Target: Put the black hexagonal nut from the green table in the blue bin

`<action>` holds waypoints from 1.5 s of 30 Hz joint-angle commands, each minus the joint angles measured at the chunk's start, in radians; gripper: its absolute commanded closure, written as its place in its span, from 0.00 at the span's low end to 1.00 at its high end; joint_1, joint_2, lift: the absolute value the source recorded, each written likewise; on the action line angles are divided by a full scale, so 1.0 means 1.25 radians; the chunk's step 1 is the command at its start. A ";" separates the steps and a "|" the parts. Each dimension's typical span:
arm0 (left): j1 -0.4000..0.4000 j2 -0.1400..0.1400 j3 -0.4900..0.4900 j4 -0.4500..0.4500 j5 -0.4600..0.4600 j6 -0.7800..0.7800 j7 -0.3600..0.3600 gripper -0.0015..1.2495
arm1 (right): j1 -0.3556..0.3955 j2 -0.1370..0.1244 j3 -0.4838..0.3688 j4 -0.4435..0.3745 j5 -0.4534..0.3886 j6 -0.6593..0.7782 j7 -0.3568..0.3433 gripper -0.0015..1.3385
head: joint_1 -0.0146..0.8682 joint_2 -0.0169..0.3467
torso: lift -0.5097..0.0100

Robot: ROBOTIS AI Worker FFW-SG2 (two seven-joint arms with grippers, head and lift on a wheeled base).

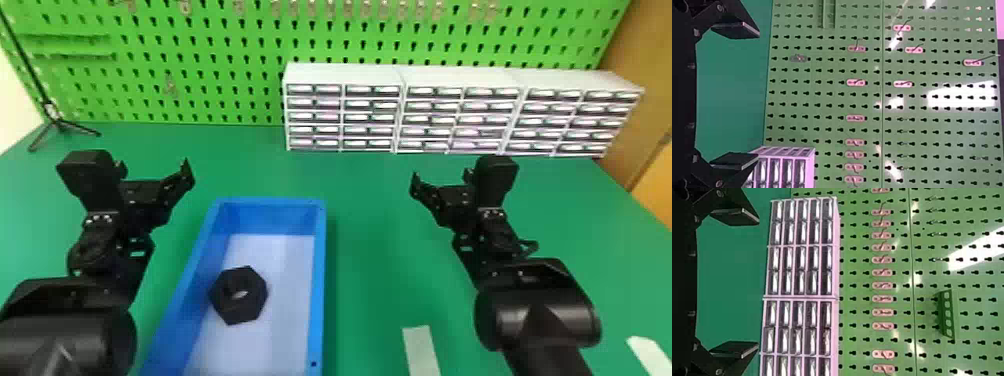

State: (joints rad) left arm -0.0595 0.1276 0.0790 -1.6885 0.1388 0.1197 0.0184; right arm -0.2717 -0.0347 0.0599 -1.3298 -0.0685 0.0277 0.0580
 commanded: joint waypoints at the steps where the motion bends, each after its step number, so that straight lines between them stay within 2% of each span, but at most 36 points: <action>1: 0.003 0.000 -0.004 0.005 0.004 0.000 0.000 0.14 | 0.009 0.000 -0.001 -0.001 0.001 -0.017 -0.005 0.14 | 0.79 0.12 | 0.80; 45: 0.005 0.000 -0.022 0.012 0.006 0.017 -0.009 0.14 | 0.023 0.000 -0.015 -0.004 0.007 -0.017 -0.013 0.14 | 0.79 0.12 | 0.80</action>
State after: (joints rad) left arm -0.0523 0.1282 0.0534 -1.6741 0.1457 0.1411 0.0076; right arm -0.2424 -0.0353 0.0424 -1.3346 -0.0598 0.0061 0.0423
